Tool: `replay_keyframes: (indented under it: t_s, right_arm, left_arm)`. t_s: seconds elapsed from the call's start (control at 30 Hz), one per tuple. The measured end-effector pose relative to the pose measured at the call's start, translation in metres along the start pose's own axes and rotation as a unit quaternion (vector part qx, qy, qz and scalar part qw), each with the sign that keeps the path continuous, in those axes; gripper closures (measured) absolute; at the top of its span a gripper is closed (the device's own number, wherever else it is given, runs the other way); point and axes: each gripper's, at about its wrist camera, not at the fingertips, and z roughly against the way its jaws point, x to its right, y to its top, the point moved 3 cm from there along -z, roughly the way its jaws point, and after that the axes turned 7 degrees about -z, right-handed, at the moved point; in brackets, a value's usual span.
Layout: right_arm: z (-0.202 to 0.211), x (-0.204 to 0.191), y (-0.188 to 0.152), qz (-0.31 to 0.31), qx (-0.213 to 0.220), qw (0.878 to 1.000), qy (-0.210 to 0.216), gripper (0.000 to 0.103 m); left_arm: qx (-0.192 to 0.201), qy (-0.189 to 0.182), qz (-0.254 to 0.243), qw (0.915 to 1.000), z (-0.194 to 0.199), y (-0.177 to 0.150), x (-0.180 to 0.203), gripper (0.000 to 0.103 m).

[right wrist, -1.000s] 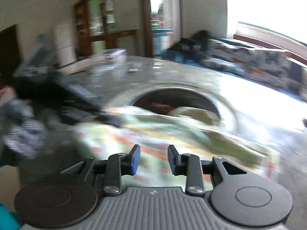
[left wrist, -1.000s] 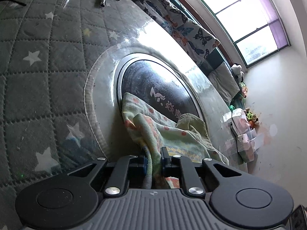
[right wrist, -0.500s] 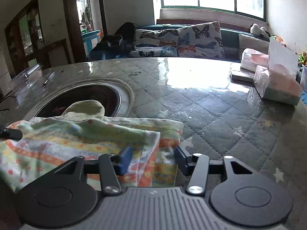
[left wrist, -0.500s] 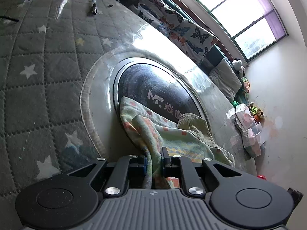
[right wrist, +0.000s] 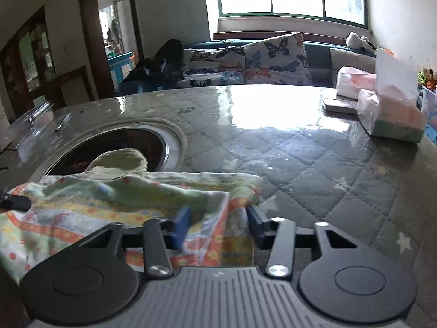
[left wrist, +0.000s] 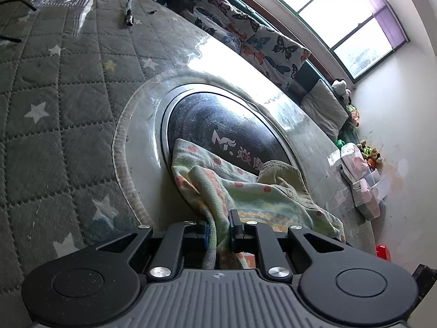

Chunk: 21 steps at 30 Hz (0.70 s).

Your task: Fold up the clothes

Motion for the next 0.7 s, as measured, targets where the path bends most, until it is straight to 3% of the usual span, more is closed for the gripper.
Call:
replay_keyframes:
  t_s: [0.23, 0.7]
  right_arm:
    - [0.007, -0.005, -0.001, -0.020, 0.007, 1.000, 0.018, 0.093]
    - [0.056, -0.002, 0.019, -0.009, 0.065, 0.998, 0.017, 0.095]
  left_arm:
    - [0.008, 0.006, -0.023, 0.9997, 0.004, 0.001, 0.005, 0.089]
    - [0.033, -0.020, -0.101, 0.9942, 0.009, 0.019, 0.062, 0.093]
